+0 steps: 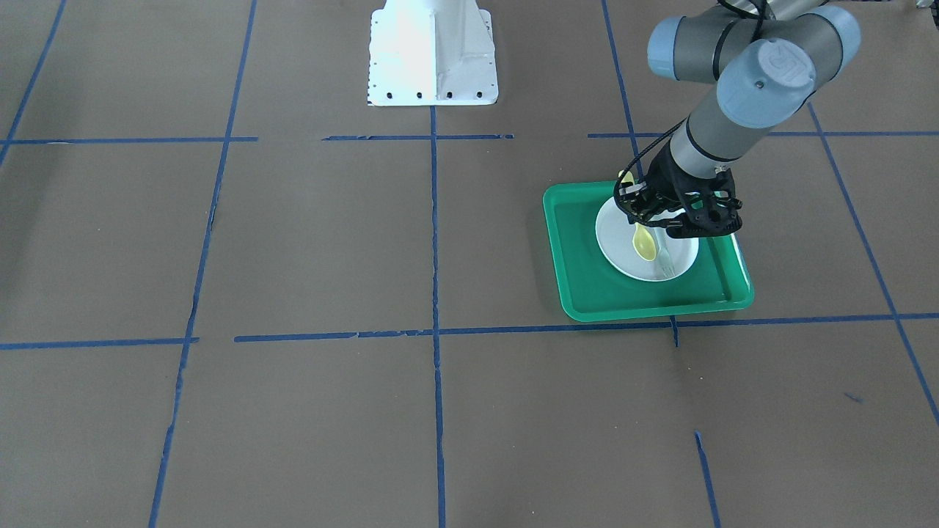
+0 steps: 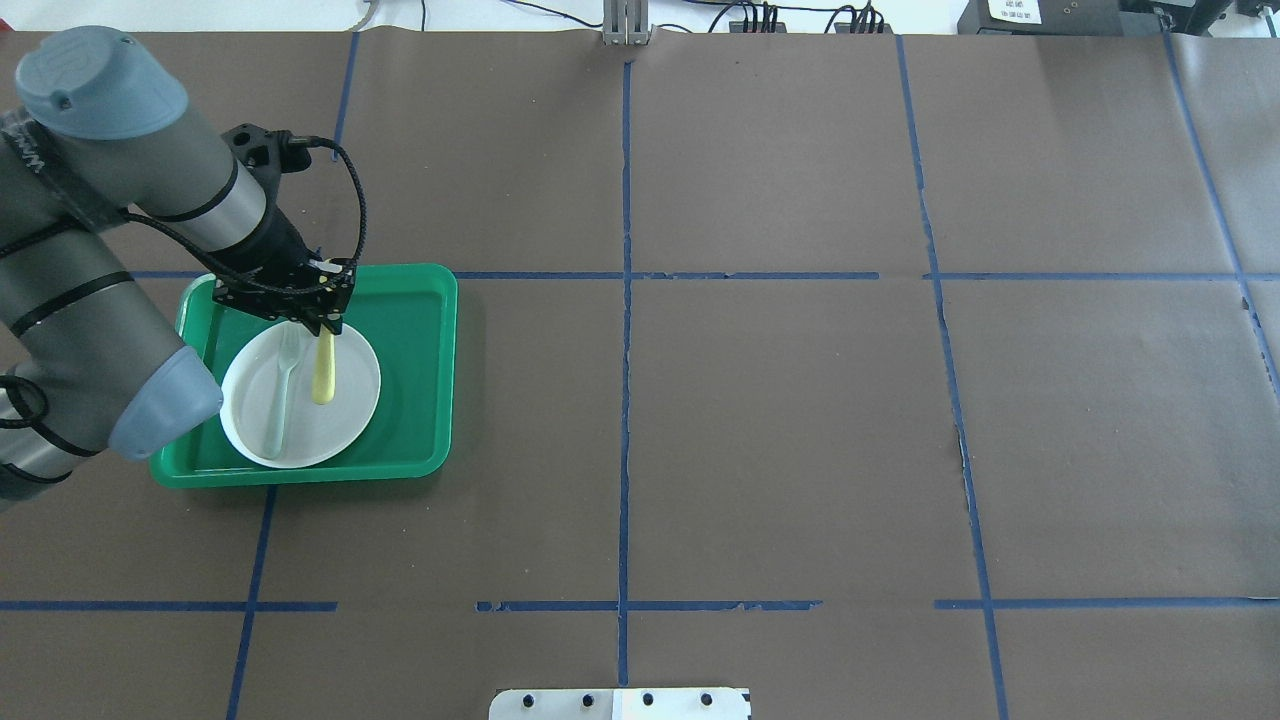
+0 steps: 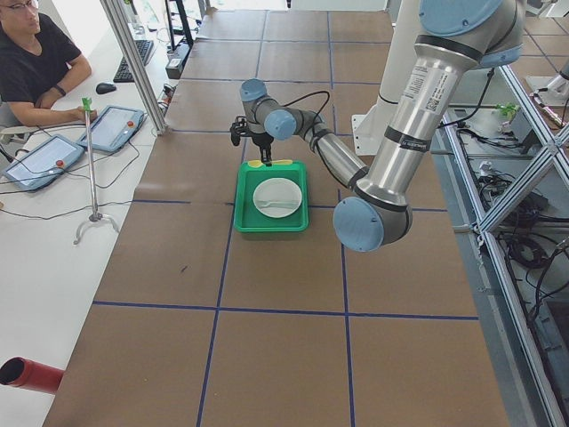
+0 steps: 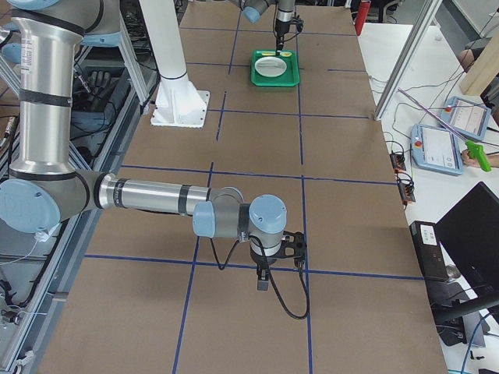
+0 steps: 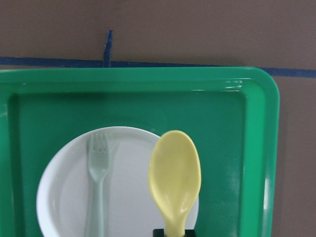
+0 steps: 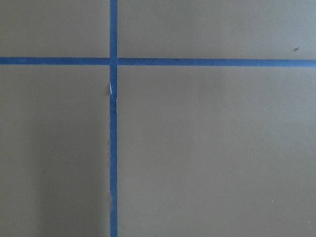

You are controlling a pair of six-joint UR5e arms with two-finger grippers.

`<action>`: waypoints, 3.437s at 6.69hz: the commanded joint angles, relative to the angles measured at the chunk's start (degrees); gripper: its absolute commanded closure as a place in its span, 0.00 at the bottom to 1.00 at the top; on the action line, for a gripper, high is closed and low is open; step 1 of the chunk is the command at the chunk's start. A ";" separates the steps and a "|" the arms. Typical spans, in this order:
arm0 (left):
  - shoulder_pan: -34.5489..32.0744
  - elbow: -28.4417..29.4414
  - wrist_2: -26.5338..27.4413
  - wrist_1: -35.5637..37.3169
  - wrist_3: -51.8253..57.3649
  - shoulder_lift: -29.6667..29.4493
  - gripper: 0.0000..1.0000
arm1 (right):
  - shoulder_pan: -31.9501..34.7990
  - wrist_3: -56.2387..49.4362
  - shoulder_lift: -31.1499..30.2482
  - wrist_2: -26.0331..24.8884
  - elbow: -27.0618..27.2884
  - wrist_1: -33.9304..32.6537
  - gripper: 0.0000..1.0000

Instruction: Place spoon

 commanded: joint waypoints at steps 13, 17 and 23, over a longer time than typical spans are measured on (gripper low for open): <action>7.99 12.33 3.66 -15.39 -5.92 -1.54 0.00 | 0.00 0.02 0.00 0.00 0.00 0.00 0.00; 0.81 0.94 3.57 -10.59 -5.83 -0.75 0.00 | 0.00 0.02 0.00 0.00 0.00 0.00 0.00; -20.80 -8.59 3.31 2.18 33.00 9.22 0.00 | 0.00 -0.06 0.00 0.00 0.00 0.00 0.00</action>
